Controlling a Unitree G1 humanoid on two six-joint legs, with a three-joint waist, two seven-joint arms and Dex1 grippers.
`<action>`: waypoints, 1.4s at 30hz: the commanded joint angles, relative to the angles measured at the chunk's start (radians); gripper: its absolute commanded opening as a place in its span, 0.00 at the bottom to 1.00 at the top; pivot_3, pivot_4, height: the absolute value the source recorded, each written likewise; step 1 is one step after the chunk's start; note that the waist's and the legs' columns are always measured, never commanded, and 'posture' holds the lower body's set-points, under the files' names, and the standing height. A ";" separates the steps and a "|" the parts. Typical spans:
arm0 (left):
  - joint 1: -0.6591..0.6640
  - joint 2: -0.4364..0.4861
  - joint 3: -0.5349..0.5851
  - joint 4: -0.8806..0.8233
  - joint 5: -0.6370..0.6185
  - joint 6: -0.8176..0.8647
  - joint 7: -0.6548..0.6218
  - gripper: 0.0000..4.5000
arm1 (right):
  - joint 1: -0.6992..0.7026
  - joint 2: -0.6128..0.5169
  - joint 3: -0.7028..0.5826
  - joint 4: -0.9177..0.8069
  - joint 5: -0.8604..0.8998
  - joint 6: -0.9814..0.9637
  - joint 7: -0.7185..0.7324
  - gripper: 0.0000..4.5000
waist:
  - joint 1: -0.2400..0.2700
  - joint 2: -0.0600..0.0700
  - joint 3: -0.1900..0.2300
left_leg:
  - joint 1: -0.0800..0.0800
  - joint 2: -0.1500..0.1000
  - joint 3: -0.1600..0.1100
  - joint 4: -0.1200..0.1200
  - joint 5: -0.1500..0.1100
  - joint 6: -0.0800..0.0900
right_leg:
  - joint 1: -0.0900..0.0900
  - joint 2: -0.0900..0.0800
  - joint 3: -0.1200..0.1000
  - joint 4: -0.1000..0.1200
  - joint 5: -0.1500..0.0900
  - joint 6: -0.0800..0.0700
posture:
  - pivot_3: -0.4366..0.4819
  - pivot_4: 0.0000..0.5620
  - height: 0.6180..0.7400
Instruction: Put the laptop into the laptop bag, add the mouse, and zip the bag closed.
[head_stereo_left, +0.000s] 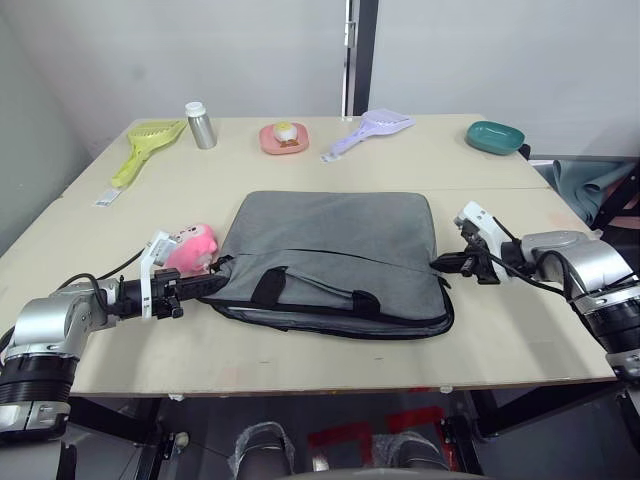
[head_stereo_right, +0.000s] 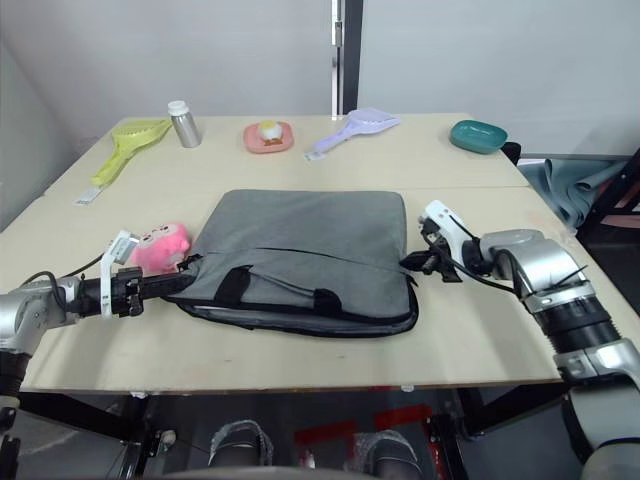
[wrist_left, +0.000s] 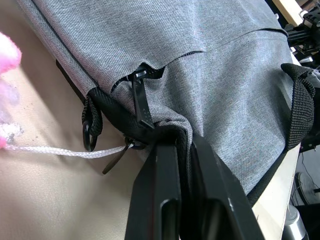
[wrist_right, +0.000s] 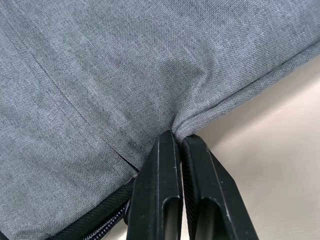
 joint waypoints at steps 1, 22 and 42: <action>0.005 0.005 -0.013 -0.049 -0.035 -0.007 -0.035 0.40 | -0.071 0.024 -0.033 0.044 -0.021 -0.050 -0.007 0.00 | 0.000 0.000 0.000 | 0.000 0.000 0.000 0.000 0.000 0.000 | 0.000 0.000 0.000 0.000 0.000 -0.001 | 0.48 0.27 1.00; 0.008 0.124 0.087 0.021 -0.065 -0.017 -0.062 0.41 | -0.047 -0.025 -0.074 0.041 -0.024 -0.035 0.084 0.07 | 0.004 0.000 0.000 | -0.001 0.000 0.000 0.001 0.000 0.000 | 0.000 0.000 0.000 0.000 0.001 -0.001 | 0.48 0.27 1.00; 0.299 0.349 0.513 -0.212 -0.205 -0.011 -0.306 0.41 | 0.182 -0.230 -0.584 -0.364 0.367 0.173 0.189 0.99 | 0.002 0.000 0.000 | 0.001 0.001 0.004 -0.005 -0.001 0.001 | 0.000 0.001 0.002 -0.006 0.000 -0.002 | 0.48 0.27 1.00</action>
